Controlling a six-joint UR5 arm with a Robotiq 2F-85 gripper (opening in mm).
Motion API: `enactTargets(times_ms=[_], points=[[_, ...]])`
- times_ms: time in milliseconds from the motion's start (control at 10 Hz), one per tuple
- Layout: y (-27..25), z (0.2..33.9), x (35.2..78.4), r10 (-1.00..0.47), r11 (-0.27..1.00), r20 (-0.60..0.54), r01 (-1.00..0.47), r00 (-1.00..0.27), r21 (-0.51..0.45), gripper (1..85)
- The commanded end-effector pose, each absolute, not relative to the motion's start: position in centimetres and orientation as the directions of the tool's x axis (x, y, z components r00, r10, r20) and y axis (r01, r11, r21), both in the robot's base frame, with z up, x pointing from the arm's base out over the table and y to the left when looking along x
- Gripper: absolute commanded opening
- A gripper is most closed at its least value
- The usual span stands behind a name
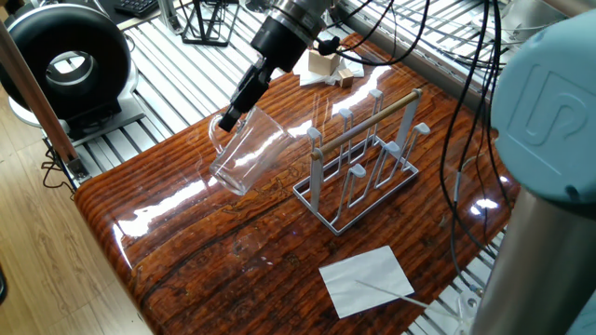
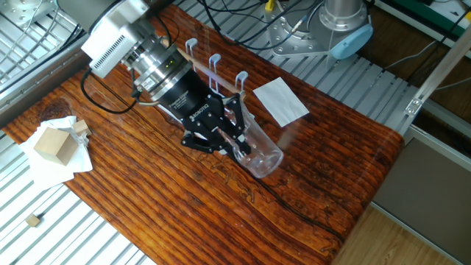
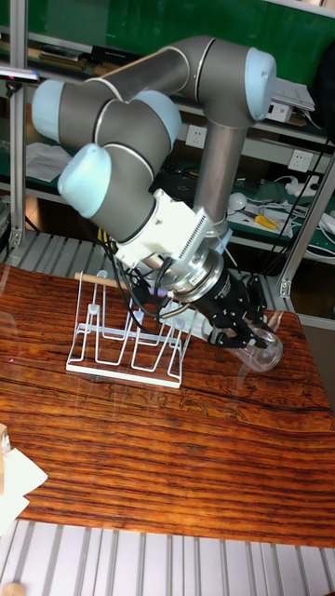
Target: Put the cup on the cup rack
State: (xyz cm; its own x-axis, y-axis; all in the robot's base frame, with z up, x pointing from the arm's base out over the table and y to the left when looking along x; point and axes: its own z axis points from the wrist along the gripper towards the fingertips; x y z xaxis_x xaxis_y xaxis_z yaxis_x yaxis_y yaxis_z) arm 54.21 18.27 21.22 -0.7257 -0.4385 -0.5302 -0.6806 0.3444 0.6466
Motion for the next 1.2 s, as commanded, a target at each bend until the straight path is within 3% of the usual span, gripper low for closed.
enactTargets(times_ms=[0,500,1100], points=[[18.8,22.8,53.7,-0.398,0.297,-0.534,-0.656,-0.746,0.694,1.0],[19.8,27.2,52.8,-0.296,0.168,-0.519,-0.579,-0.802,0.798,1.0],[19.3,28.8,52.1,-0.287,0.128,-0.497,-0.547,-0.819,0.828,1.0]])
